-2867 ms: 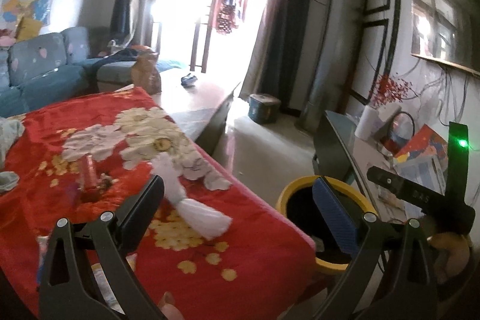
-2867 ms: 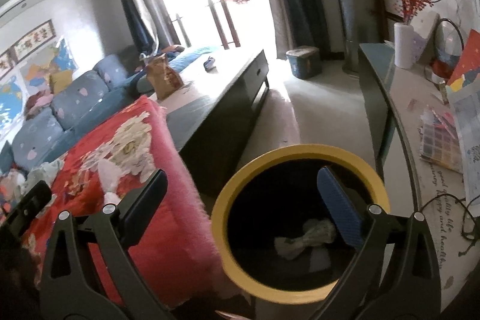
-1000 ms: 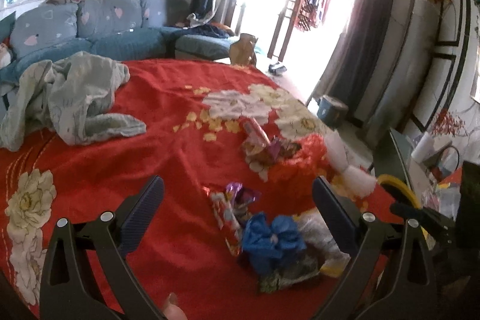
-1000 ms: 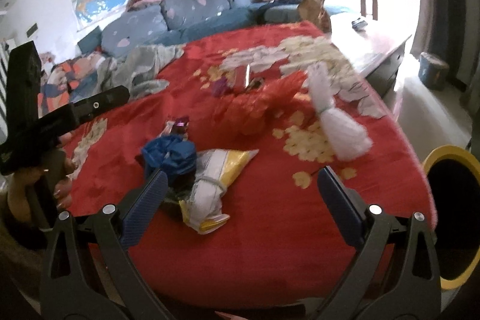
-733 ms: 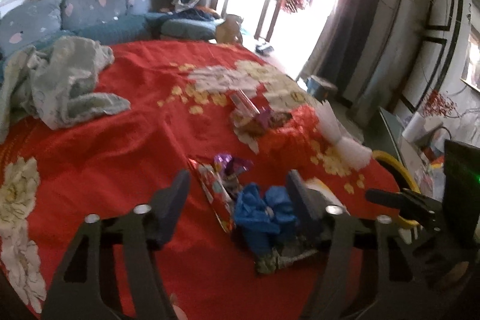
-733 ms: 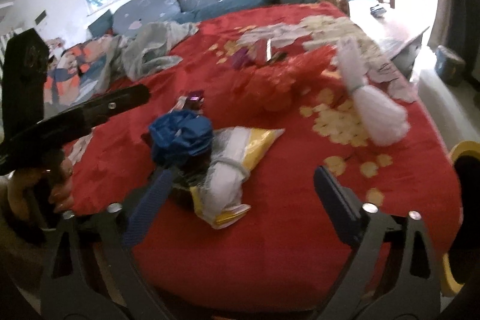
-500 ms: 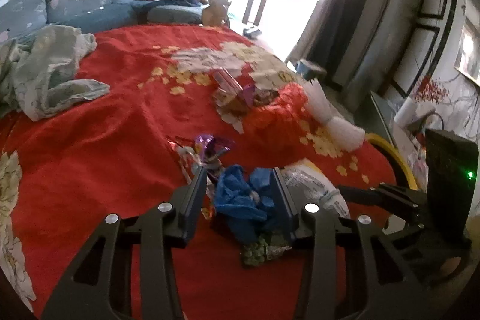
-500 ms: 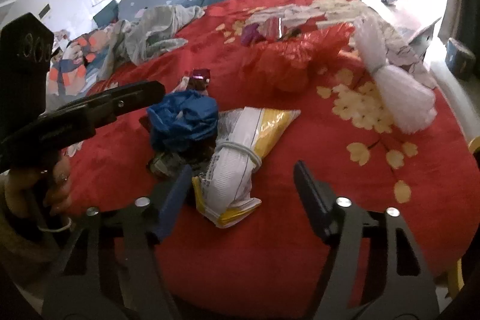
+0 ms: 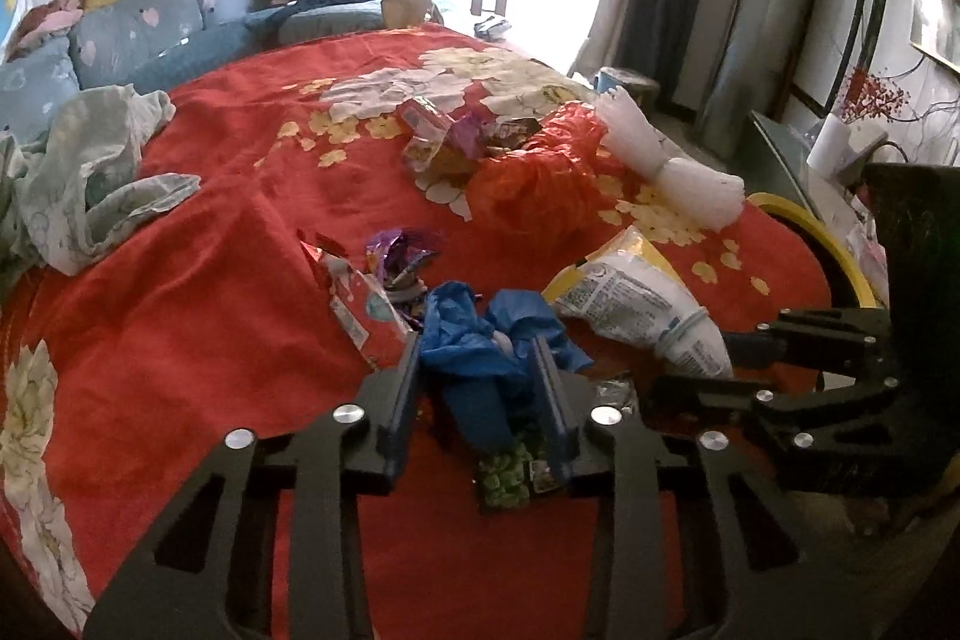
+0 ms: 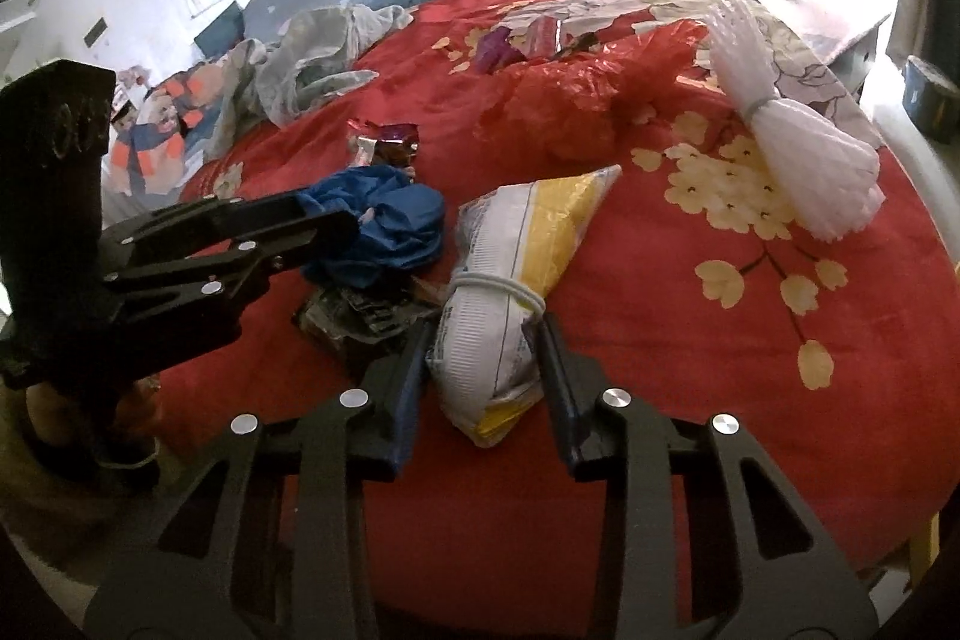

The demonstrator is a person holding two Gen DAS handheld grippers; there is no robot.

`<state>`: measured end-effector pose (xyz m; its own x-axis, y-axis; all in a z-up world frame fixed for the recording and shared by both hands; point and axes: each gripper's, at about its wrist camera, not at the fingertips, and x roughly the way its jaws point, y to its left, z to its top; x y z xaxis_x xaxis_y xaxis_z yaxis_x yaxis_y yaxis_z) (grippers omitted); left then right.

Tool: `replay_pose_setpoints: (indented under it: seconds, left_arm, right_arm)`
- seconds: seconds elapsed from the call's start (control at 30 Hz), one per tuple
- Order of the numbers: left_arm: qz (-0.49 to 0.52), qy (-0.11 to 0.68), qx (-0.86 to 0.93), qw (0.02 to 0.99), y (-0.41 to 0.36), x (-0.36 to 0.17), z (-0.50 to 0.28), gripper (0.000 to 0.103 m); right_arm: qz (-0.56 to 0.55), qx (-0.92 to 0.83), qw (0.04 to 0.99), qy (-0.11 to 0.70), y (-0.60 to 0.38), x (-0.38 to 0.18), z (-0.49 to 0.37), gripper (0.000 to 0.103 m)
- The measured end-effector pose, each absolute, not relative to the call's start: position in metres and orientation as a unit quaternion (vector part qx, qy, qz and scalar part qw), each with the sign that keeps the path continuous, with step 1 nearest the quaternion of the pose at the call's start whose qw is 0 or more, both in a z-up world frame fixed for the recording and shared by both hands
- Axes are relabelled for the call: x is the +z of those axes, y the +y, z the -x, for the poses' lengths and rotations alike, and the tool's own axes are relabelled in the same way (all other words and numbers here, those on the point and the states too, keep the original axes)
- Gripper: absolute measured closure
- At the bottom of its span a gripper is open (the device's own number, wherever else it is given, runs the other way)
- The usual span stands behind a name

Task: Collect trash
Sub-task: 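Grasp the white-and-yellow snack bag with the right tool while the left tool grasps the blue plastic bag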

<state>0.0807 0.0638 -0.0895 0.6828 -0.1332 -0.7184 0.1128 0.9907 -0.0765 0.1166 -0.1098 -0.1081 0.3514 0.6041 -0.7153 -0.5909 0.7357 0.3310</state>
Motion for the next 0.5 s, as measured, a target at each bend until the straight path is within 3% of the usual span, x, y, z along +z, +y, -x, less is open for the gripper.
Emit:
replay_pose_setpoints:
  seconds: [0.13, 0.5]
  left_arm:
    - [0.024, 0.392, -0.071, 0.917, 0.064, -0.087, -0.081, 0.088]
    - [0.042, 0.351, -0.085, 0.931, 0.060, -0.055, -0.074, 0.096]
  right_arm:
    - [-0.012, 0.362, 0.825, 0.434, -0.116, -0.104, -0.117, 0.076]
    - [-0.024, 0.353, 0.844, 0.403, -0.135, -0.081, -0.120, 0.076]
